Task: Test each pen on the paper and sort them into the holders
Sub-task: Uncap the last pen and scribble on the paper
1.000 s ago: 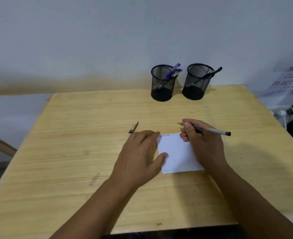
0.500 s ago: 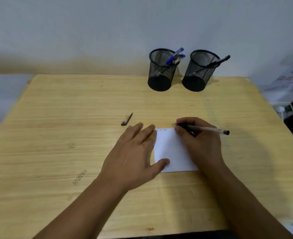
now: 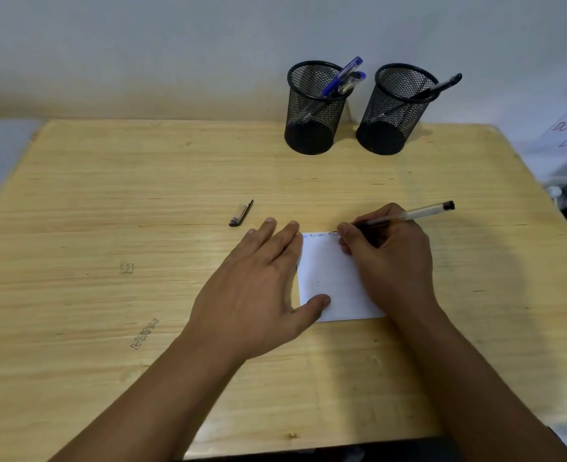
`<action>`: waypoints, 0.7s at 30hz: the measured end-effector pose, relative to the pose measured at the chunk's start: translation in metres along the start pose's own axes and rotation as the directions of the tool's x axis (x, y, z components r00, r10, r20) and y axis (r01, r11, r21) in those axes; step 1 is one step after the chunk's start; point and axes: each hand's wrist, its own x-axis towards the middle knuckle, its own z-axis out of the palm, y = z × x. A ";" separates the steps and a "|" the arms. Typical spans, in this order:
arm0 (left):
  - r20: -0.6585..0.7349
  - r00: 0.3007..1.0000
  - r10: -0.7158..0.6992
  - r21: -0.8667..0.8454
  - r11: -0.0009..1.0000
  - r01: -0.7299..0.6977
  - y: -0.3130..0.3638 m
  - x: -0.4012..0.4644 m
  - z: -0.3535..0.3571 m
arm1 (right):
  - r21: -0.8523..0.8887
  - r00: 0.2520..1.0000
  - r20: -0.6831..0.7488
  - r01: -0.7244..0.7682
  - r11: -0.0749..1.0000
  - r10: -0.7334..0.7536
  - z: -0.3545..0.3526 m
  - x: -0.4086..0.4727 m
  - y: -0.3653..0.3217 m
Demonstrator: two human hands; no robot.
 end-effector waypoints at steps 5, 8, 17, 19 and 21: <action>-0.010 1.000 0.000 -0.019 1.000 0.000 0.000 -0.001 -0.002 | -0.024 1.000 -0.002 0.013 1.000 -0.013 0.002 0.001 0.000; -0.012 1.000 0.000 -0.032 0.999 -0.001 0.000 -0.001 -0.002 | -0.031 1.000 0.003 0.021 0.999 -0.021 0.003 0.000 -0.001; -0.020 1.000 0.000 -0.035 0.999 0.000 0.001 -0.001 -0.003 | -0.060 0.999 0.020 0.033 0.998 -0.032 0.003 0.001 -0.002; -0.019 1.000 -0.001 -0.037 0.999 0.000 0.001 -0.001 -0.003 | -0.068 0.999 0.018 0.037 0.997 -0.035 0.003 0.000 -0.001; -0.024 1.000 0.000 -0.038 0.999 -0.001 0.001 -0.001 -0.003 | -0.072 0.999 0.010 0.039 0.997 -0.039 0.004 -0.001 -0.001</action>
